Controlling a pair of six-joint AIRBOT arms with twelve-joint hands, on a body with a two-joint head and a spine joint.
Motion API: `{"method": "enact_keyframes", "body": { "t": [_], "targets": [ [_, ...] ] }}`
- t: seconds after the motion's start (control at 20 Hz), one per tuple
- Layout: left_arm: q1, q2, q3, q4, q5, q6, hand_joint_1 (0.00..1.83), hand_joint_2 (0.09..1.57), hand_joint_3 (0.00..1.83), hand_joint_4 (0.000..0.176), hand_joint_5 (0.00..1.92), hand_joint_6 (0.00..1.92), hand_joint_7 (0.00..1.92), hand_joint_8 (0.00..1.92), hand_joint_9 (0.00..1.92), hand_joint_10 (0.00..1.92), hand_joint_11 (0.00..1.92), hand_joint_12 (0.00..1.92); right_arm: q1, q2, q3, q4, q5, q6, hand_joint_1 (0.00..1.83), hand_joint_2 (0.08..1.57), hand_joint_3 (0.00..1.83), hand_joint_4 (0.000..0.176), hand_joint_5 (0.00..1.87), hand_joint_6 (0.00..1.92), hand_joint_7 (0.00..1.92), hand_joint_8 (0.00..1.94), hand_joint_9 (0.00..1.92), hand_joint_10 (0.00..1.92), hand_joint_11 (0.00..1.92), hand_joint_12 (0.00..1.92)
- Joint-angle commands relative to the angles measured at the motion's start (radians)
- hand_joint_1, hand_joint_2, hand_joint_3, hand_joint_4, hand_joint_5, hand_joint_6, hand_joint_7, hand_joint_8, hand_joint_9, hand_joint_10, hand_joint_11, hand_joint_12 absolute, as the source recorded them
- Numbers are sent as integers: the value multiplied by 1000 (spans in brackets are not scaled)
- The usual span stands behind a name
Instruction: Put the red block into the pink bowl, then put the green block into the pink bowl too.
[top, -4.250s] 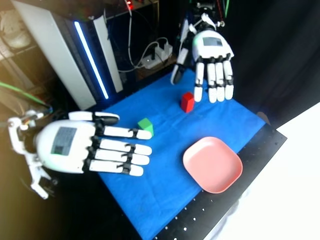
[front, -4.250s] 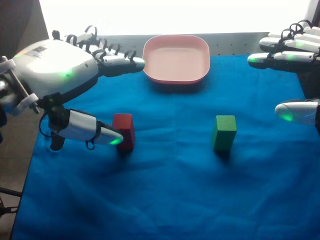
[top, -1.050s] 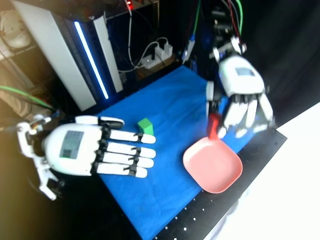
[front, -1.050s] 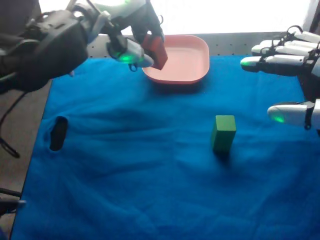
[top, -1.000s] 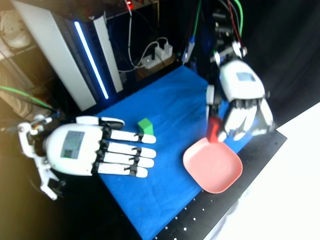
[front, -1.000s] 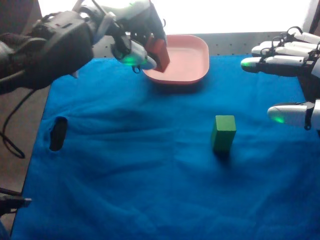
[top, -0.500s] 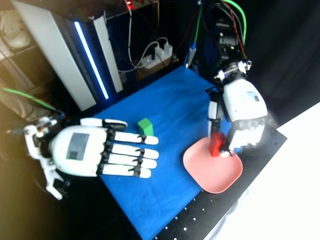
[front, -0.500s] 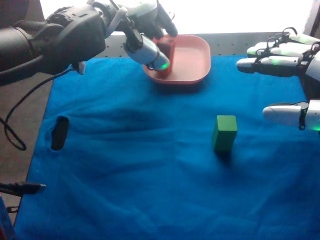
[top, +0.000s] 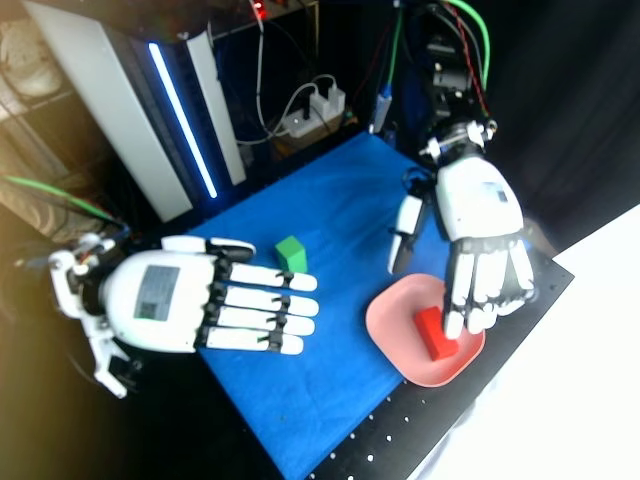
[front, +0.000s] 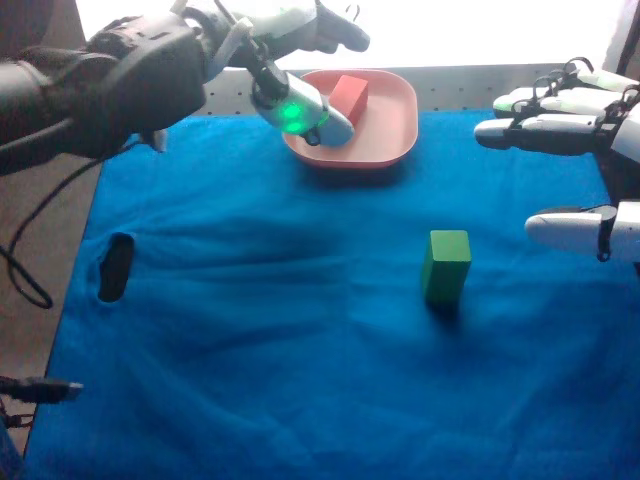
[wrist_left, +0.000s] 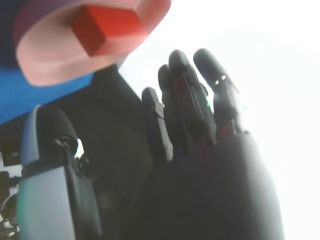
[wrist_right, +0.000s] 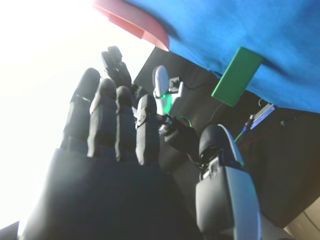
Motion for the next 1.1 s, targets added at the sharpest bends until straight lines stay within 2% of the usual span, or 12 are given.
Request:
{"method": "enact_keyframes", "body": {
  "t": [0.0,0.1,0.2,0.3,0.35,0.4,0.55,0.7,0.75,0.85,1.0,1.05],
  "targets": [
    [1,23,-27,0,-154,31,744,927,0,144,374,15,444,0,381,6,0,772,15,2,3,27,116,19,398,1183,0,106,325,3,237,3,232,0,0,779],
    [33,85,-105,4,-216,45,765,934,1,124,381,9,443,0,377,4,0,599,16,4,3,12,116,44,413,1167,0,102,334,5,242,4,236,2,0,770],
    [74,158,-190,20,-277,45,673,924,0,120,353,0,397,0,336,0,0,872,19,10,-1,-5,117,50,467,1118,0,106,351,4,255,4,246,3,0,796],
    [120,232,-274,47,-317,44,834,902,0,112,367,0,386,0,385,9,0,1026,21,15,-8,-17,117,50,537,1042,0,121,341,0,256,1,260,1,0,912],
    [135,254,-298,55,-328,44,827,909,1,82,373,2,391,1,375,3,0,1013,21,18,-10,-22,117,50,602,997,0,128,350,0,274,0,274,2,0,1019],
    [163,289,-338,65,-341,43,782,919,3,89,339,2,306,3,244,3,0,735,22,20,-14,-33,117,51,674,974,0,117,327,3,275,5,258,4,0,956],
    [253,367,-428,83,-407,3,765,904,0,77,330,0,276,0,223,1,0,653,51,22,-23,-83,117,51,737,949,0,135,290,0,303,10,274,9,0,863],
    [339,440,-478,132,-498,-158,790,887,0,71,310,0,240,0,219,0,0,644,91,22,-26,-160,117,98,848,883,0,110,343,5,387,9,352,17,20,1075],
    [356,464,-500,136,-518,-159,919,875,0,14,321,4,233,7,225,7,0,624,99,21,-25,-178,117,110,856,887,0,94,367,1,406,1,419,8,149,951],
    [393,493,-528,120,-556,-159,881,871,0,63,290,0,233,5,241,11,19,633,109,15,-24,-195,116,111,884,920,0,100,348,0,408,0,442,1,149,799],
    [457,532,-567,71,-614,-159,861,880,1,66,261,1,246,6,245,7,13,622,133,-6,-17,-224,115,111,907,883,0,101,425,8,451,5,503,11,276,815],
    [468,539,-574,65,-625,-159,875,875,1,63,262,0,248,0,244,1,37,559,146,-12,-17,-240,94,111,988,856,0,73,470,2,483,3,529,8,274,857]
  ]
}}
